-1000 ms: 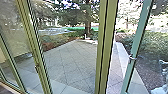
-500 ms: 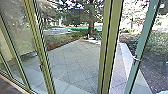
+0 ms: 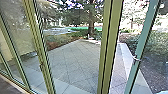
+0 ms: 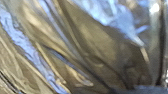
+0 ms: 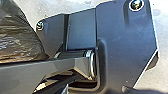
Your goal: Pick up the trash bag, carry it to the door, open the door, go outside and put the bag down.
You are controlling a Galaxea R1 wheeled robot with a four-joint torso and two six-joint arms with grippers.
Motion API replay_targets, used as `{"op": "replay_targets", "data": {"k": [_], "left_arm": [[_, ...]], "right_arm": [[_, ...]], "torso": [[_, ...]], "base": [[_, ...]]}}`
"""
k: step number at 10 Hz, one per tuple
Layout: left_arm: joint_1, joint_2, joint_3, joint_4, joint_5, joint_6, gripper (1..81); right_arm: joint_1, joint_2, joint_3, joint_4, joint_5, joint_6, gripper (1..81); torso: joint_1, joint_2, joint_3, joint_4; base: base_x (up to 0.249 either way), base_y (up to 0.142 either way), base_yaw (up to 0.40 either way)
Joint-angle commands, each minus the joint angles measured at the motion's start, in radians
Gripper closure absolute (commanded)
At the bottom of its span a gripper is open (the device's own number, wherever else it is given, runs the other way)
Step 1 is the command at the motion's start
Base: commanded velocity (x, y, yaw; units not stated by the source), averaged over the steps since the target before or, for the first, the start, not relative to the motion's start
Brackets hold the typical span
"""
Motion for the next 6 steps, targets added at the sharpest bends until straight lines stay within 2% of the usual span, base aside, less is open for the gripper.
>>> {"op": "replay_targets", "data": {"k": [1,4,6], "left_arm": [[-0.06,-0.002,0.0,0.008,0.051,0.01,81.1],[-0.06,0.001,0.0,0.02,0.053,0.03,81.1],[-0.06,0.001,0.0,0.042,0.054,0.029,81.1]], "right_arm": [[0.029,0.041,-0.022,-0.032,-0.062,-0.003,1.0],[0.029,0.05,-0.022,-0.032,-0.06,-0.003,1.0],[0.028,0.049,-0.023,-0.032,-0.06,-0.003,1.0]], "torso": [[0.0,0.0,0.0,0.0],[0.0,0.0,0.0,0.0],[0.0,0.0,0.0,0.0]], "base": [[0.0,0.0,0.0],[0.0,0.0,0.0],[0.0,0.0,0.0]]}}
